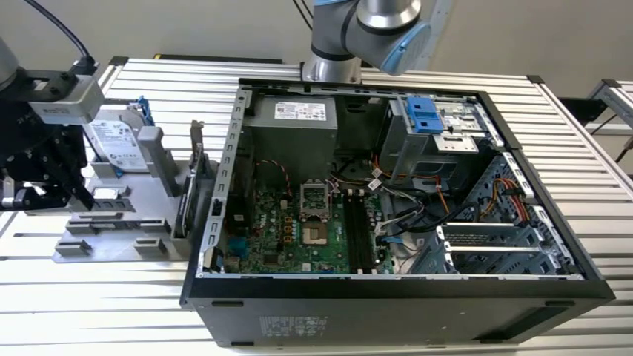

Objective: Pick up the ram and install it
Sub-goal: 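Pick up the ram and move it above insertion slot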

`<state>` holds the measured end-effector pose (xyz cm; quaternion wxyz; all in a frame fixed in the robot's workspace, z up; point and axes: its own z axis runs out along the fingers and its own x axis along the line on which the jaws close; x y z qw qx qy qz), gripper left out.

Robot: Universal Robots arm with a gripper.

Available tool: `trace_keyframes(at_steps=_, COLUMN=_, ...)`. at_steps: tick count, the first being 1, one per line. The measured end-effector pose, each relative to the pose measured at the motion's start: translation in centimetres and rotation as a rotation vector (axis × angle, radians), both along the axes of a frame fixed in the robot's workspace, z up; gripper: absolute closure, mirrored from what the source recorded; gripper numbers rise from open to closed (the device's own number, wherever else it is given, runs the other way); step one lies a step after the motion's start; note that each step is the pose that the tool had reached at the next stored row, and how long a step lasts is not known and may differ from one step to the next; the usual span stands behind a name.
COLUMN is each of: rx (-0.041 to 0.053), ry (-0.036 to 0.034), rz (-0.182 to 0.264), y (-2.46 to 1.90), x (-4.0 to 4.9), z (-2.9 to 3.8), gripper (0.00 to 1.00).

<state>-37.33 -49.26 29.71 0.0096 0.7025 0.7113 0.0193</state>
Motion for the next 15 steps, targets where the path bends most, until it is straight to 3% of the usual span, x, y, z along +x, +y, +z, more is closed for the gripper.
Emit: trace_keyframes(at_steps=15, rx=0.0, ry=0.0, rz=0.0, y=0.0, x=0.0, z=0.39, gripper=1.0)
